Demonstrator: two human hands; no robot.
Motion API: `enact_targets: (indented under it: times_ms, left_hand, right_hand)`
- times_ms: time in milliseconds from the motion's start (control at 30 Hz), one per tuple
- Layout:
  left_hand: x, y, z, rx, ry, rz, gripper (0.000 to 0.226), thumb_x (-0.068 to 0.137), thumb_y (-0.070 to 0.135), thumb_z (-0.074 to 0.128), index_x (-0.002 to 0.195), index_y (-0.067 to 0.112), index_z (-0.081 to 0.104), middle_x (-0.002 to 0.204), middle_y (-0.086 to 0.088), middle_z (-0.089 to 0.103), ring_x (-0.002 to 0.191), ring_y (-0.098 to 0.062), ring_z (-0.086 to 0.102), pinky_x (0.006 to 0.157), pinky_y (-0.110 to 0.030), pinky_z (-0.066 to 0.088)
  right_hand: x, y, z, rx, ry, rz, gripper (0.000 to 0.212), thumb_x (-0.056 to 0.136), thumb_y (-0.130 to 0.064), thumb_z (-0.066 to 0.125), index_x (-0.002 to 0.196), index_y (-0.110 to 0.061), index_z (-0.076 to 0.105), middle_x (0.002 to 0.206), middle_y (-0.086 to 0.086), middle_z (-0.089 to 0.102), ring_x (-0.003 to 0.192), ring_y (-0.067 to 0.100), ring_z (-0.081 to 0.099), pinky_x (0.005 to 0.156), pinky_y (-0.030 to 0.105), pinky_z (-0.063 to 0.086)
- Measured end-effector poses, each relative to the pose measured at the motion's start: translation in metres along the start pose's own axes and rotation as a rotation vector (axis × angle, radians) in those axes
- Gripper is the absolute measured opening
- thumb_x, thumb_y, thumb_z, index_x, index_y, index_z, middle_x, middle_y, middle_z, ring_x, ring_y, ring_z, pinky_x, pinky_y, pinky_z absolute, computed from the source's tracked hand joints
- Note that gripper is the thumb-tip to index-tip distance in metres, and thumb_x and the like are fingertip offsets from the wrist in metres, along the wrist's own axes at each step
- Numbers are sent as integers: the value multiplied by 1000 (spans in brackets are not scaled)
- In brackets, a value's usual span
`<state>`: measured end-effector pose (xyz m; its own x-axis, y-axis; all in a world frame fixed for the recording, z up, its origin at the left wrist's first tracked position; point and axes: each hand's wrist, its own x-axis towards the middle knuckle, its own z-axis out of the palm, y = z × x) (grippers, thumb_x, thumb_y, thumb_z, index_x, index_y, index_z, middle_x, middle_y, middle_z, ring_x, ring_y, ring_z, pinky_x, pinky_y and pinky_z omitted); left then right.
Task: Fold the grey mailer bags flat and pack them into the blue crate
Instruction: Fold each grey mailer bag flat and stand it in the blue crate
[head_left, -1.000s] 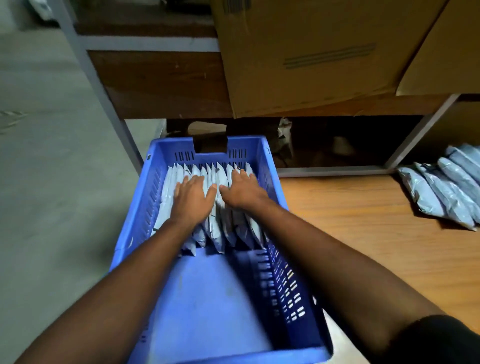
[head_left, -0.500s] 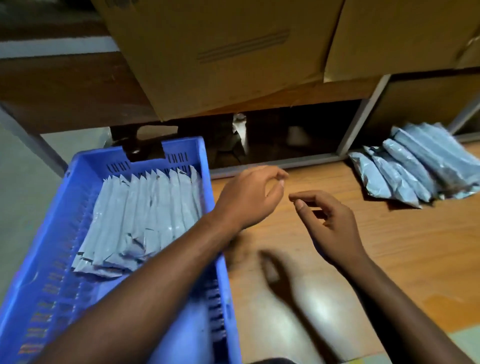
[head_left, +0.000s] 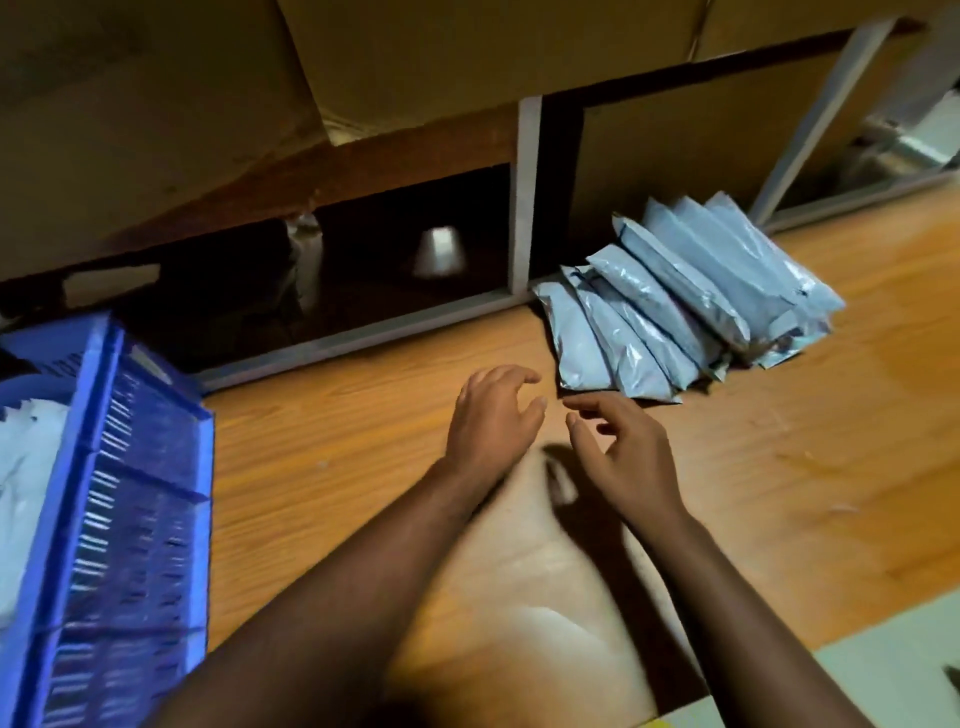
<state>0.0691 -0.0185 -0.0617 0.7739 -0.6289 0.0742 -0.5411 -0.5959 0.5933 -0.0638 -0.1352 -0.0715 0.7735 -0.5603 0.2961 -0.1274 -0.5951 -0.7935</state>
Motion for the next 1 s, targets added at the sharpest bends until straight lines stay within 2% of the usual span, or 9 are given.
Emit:
enact_targets:
  times_ms: [133, 233, 367, 500, 600, 667, 767, 900, 1000]
  left_hand:
    - [14, 16, 40, -1, 4, -102, 45, 92, 37, 68, 135, 24, 63, 125, 4, 69, 117, -21, 53, 93, -35, 46]
    - [25, 26, 60, 36, -27, -132, 51, 90, 38, 70, 139, 24, 60, 128, 1, 68, 119, -25, 55, 95, -38, 47]
    - [39, 31, 77, -97, 63, -280, 28, 89, 32, 74, 116, 25, 73, 109, 5, 75, 104, -20, 67, 86, -37, 55]
    - [39, 24, 70, -236, 84, -347, 13, 91, 24, 71, 102, 24, 79, 99, 10, 76, 91, -11, 68, 78, -26, 54]
    - [25, 6, 49, -351, 104, -361, 12, 94, 15, 67, 100, 22, 75, 97, 10, 72, 86, -4, 63, 70, -9, 43]
    - [6, -19, 27, -381, 133, -386, 13, 94, 11, 66, 97, 22, 72, 93, 10, 70, 79, 3, 61, 68, -4, 41]
    - [-30, -63, -8, -409, 46, -477, 18, 98, 5, 62, 92, 21, 68, 82, 0, 69, 60, -3, 61, 65, -20, 51]
    - [-62, -98, -54, -311, -163, -486, 28, 102, -2, 54, 91, 19, 68, 76, -1, 66, 56, -4, 58, 60, -21, 50]
    - [-69, -114, -70, -182, 2, -542, 26, 99, 5, 58, 89, 24, 73, 86, 10, 71, 77, -6, 65, 71, -24, 52]
  right_hand:
    - [26, 28, -11, -9, -19, 70, 17, 96, -20, 65, 107, -28, 73, 104, -16, 71, 98, 6, 66, 82, 40, 57]
    - [39, 38, -18, 12, -8, 88, 17, 96, -18, 65, 107, -28, 74, 102, -18, 71, 96, 5, 67, 84, 39, 57]
    - [40, 42, -23, 87, -8, 102, 19, 98, -15, 65, 107, -28, 74, 101, -18, 72, 96, 6, 68, 81, 29, 57]
    - [38, 40, -27, 123, -17, 100, 18, 98, -13, 65, 108, -23, 76, 102, -16, 74, 95, 4, 68, 67, 11, 49]
    - [38, 34, -26, 140, -11, 69, 19, 98, -14, 65, 109, -25, 76, 104, -17, 73, 95, 4, 67, 62, 8, 43]
    - [38, 30, -19, 160, -41, 27, 19, 99, -15, 65, 110, -26, 75, 106, -19, 73, 99, 5, 68, 70, 13, 49]
    - [37, 25, -1, 122, -146, -103, 20, 99, -16, 63, 114, -25, 74, 113, -18, 71, 110, 6, 65, 87, 31, 55]
    - [52, 16, 36, -229, -424, -215, 37, 98, -45, 59, 132, -31, 67, 148, -6, 57, 146, 24, 38, 117, 50, 35]
    - [42, 16, 69, -413, -688, -234, 47, 102, -59, 42, 140, -36, 59, 162, -1, 39, 153, 28, 22, 121, 54, 19]
